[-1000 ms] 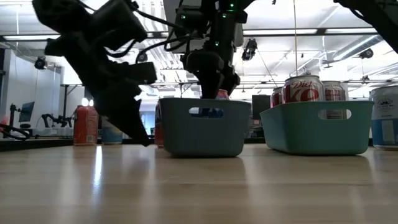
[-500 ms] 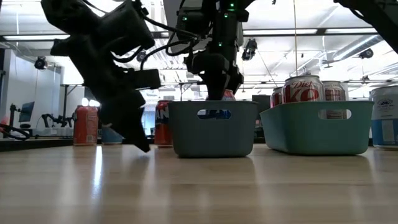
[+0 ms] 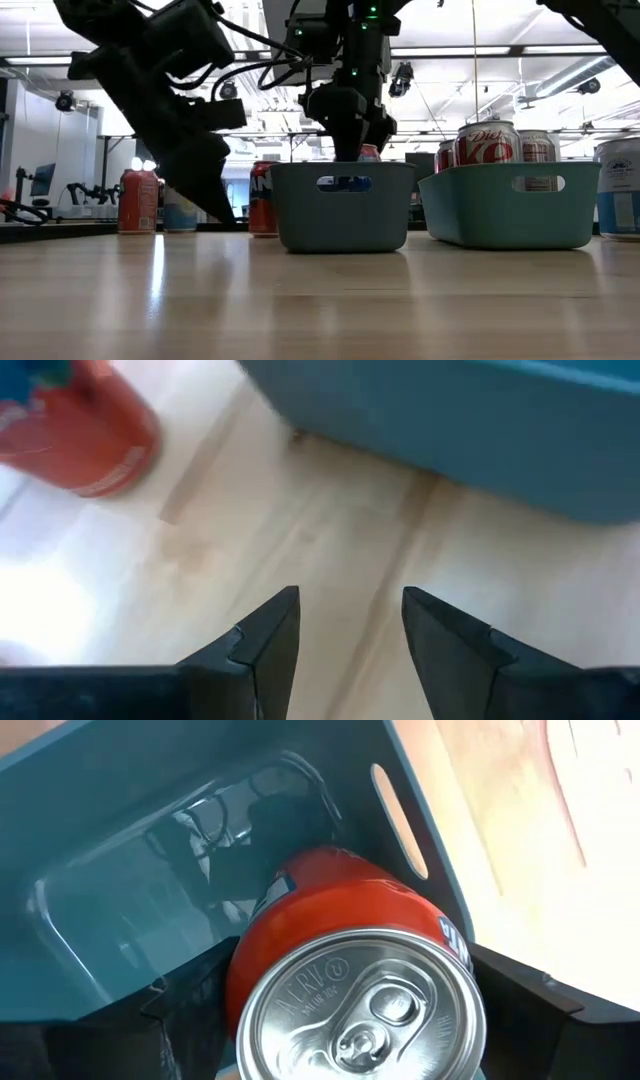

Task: Sort soda cans
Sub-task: Put the middle right orange soda can into the dark green bin

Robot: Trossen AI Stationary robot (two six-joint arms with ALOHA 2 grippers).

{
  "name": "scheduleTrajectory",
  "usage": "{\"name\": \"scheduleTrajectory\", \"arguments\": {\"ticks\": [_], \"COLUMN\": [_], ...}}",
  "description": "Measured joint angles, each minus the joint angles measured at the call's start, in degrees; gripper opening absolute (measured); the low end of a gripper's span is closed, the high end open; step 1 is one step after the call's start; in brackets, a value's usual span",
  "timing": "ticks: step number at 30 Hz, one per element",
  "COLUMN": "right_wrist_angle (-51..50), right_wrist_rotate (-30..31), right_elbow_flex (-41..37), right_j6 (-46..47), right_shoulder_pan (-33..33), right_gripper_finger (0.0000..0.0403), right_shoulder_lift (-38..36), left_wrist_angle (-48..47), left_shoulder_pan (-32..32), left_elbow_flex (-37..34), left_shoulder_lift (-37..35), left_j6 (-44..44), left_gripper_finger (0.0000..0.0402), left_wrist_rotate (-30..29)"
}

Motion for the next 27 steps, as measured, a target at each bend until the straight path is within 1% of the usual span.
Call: {"name": "scheduleTrajectory", "arguments": {"ticks": [6,9,13,17,20,23,27], "right_wrist_angle": [-0.21,-0.13,-0.09,-0.06,-0.01,0.10,0.28], "right_wrist_rotate": [-1.31,-1.55,-1.73,-3.15,-3.58,-3.63,-3.24], "right_elbow_flex": [0.00,0.00,0.00,0.00,0.00,0.00,0.00], "right_j6": [0.37,0.46,0.46,-0.48,-0.90,-1.11,-1.72], "right_shoulder_pan": [-0.02,0.00,0.00,0.00,0.00,0.02,0.00], "right_gripper_finger": [0.0315,0.0316,0.0335,0.0355,0.0360,0.0360,0.0361], "right_shoulder_lift": [0.00,0.00,0.00,-0.09,-0.53,-1.34,-2.53], "left_wrist_angle": [-0.08,-0.02,-0.02,0.01,0.08,0.14,0.19], "left_shoulder_pan": [0.07,0.04,0.01,-0.02,-0.02,-0.08,-0.68], "left_elbow_flex": [-1.56,-1.57,-1.57,-1.57,-1.57,-1.66,-2.12], "left_shoulder_lift": [-1.80,-2.71,-3.50,-3.96,-4.72,-5.64,-6.91], "left_j6": [-1.76,-1.82,-1.82,-2.10,-2.65,-2.68,-3.79], "left_gripper_finger": [0.0162,0.0162,0.0162,0.0162,0.0162,0.0162,0.0163], "left_wrist_rotate": [-3.34,-3.64,-4.11,-4.26,-6.77,-7.49,-12.27]}}
